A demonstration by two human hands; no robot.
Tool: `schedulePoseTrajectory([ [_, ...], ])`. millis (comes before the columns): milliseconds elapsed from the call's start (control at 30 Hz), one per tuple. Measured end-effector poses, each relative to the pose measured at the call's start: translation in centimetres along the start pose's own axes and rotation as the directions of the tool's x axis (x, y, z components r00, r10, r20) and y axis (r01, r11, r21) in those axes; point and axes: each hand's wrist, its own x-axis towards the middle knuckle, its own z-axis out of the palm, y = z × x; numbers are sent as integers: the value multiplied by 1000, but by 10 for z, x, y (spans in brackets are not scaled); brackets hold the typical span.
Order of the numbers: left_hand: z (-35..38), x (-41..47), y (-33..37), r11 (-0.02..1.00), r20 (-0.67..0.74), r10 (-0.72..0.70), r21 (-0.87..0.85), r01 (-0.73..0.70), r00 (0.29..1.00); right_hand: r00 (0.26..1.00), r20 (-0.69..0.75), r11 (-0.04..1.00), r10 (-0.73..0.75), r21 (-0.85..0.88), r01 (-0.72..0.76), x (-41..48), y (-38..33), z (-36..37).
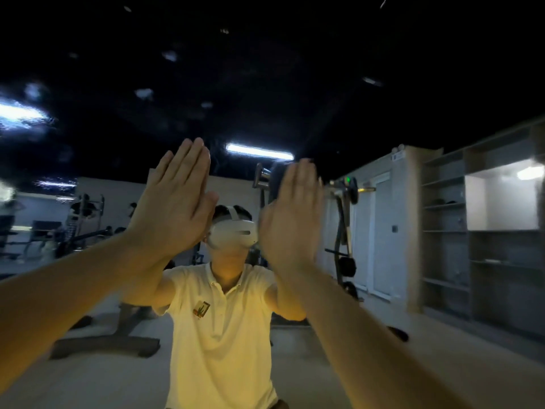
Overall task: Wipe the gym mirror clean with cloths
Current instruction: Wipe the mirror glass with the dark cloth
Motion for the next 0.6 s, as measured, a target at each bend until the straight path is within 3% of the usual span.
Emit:
schedulePoseTrajectory([
  [100, -4, -43, 11, 999, -55, 2, -38, -4, 998, 954, 80, 957, -289, 36, 287, -36, -41, 7],
  [200, 0, -77, 17, 998, -81, 46, -34, -49, 996, 775, 148, 783, -615, -3, 622, -58, -23, 9],
  [233, 2, -83, 18, 998, -72, 49, -27, -51, 996, 735, 151, 739, -661, -35, 673, -59, -4, 8],
  [267, 5, -88, 20, 999, -59, 46, -19, -47, 997, 742, 142, 744, -655, -50, 666, -58, 19, 5],
  [300, 8, -92, 23, 999, -45, 35, -11, -35, 998, 797, 132, 800, -589, -42, 598, -56, 45, 1],
  [400, 22, -100, 35, 999, -18, -34, 20, 35, 999, 977, 94, 981, -191, -21, 194, -55, 122, -9],
  [533, 29, -101, 42, 994, 18, -84, 68, 82, 996, 985, 8, 985, 170, 30, -170, -65, 115, 1],
  [600, 29, -101, 42, 994, 25, -82, 79, 80, 996, 985, 19, 981, 174, 88, -175, -75, 66, 7],
])
